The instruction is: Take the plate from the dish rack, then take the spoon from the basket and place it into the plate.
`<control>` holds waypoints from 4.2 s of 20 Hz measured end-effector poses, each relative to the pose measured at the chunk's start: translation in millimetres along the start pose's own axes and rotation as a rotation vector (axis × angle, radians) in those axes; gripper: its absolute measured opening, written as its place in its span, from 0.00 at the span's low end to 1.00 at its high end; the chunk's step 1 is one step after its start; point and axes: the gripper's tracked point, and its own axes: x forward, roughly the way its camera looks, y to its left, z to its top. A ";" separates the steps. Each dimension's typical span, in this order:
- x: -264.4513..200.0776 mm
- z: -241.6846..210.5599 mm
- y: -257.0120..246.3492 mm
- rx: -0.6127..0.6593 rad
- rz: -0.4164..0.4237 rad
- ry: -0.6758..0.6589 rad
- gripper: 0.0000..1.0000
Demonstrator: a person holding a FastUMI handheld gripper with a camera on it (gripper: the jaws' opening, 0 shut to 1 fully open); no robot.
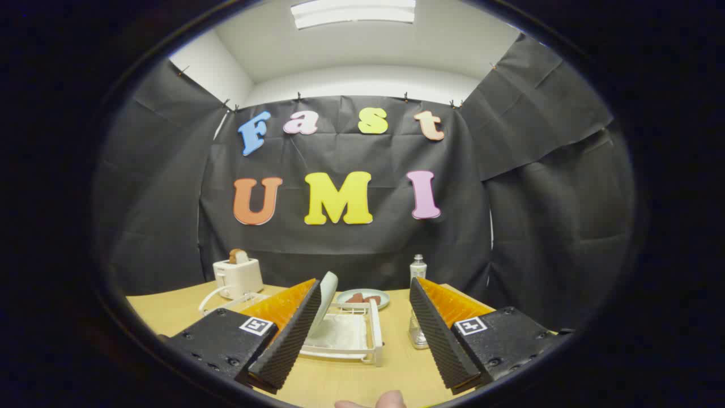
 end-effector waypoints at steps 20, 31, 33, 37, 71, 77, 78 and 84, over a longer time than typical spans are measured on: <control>0.2 -3.9 14.8 -0.011 0.040 -0.007 1.00; 76.2 69.7 38.4 -0.062 0.141 0.101 1.00; 102.6 73.0 44.7 -0.084 0.136 0.171 1.00; 152.8 57.4 56.0 -0.194 0.114 0.328 1.00; 221.2 -51.4 55.8 -0.090 -0.138 1.089 0.31; 209.7 6.1 50.6 -0.109 -0.127 0.982 0.29; 202.9 13.4 52.3 -0.094 -0.107 0.972 0.29; 118.1 14.3 58.8 0.064 0.070 0.982 0.29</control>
